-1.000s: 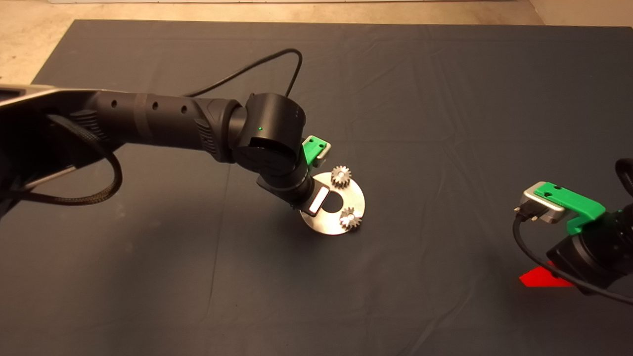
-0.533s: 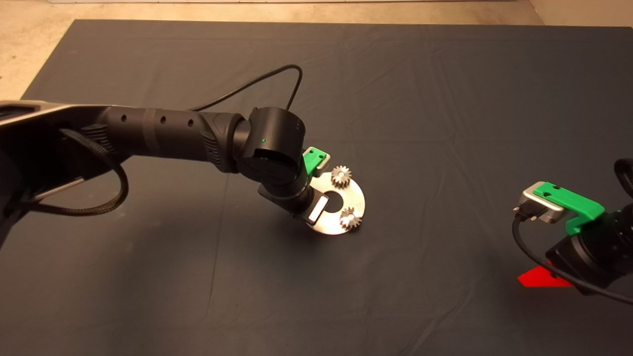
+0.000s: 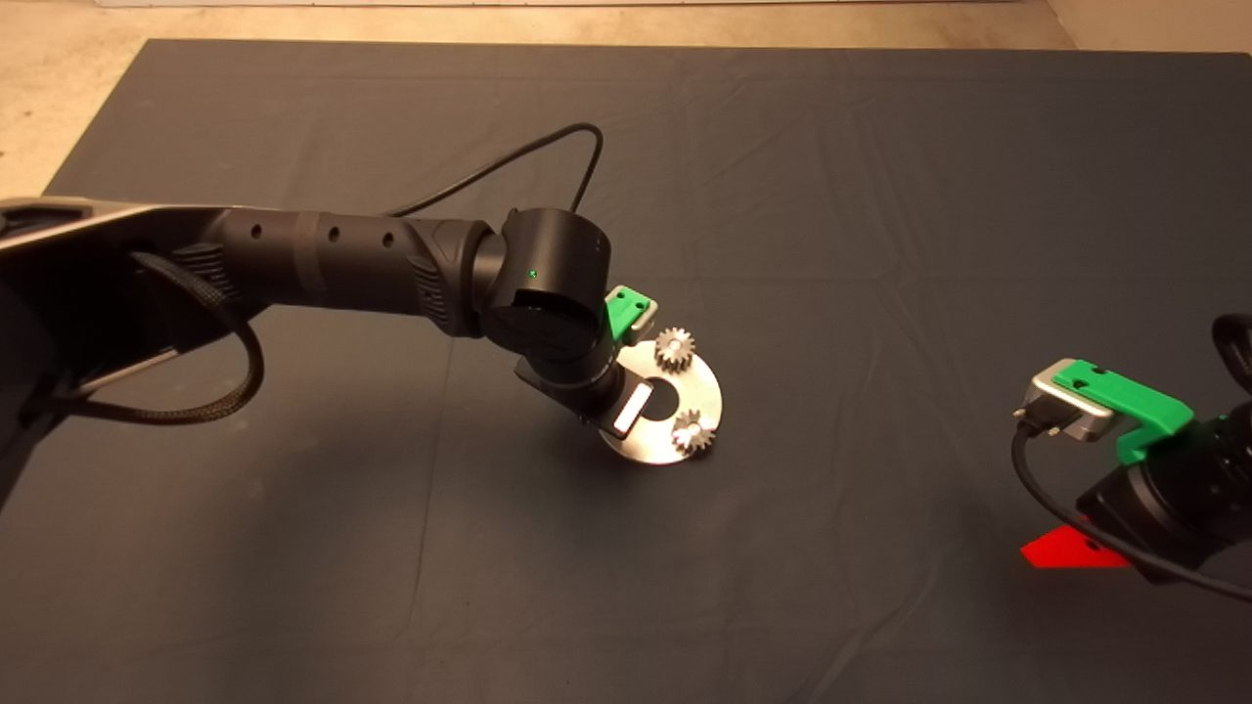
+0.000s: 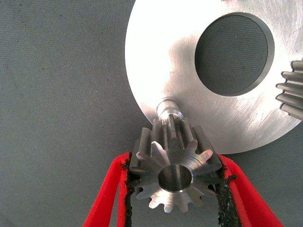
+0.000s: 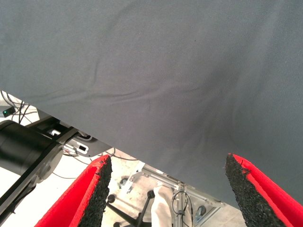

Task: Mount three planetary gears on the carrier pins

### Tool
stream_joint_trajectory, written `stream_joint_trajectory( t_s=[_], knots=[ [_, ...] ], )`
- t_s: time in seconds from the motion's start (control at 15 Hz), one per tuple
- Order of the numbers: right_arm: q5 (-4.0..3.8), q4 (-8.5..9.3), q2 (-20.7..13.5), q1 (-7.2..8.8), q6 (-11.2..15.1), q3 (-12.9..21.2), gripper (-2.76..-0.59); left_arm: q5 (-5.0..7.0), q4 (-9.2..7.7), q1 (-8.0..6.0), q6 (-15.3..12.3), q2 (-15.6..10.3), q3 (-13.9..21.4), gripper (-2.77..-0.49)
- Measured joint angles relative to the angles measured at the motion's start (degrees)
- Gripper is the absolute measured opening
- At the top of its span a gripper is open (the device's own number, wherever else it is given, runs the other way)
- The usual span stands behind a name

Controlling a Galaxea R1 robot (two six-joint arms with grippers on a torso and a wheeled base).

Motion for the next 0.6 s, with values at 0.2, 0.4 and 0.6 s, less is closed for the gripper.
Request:
stream_joint_trajectory(
  t_s=[0.2,0.4,0.6],
  knots=[
    [0.0,0.02,0.0,0.01,0.0,0.0,-1.6,0.02,-0.01,0.0,0.43,0.01,-0.11,-2.38],
    [0.01,0.02,0.0,-0.01,0.0,0.0,-1.6,0.28,-0.03,-0.05,1.34,0.52,-0.83,-2.38],
    [0.04,0.01,0.0,-0.01,0.0,-0.05,-1.6,0.34,0.04,-0.3,2.06,1.28,-1.77,-2.38]
  ],
)
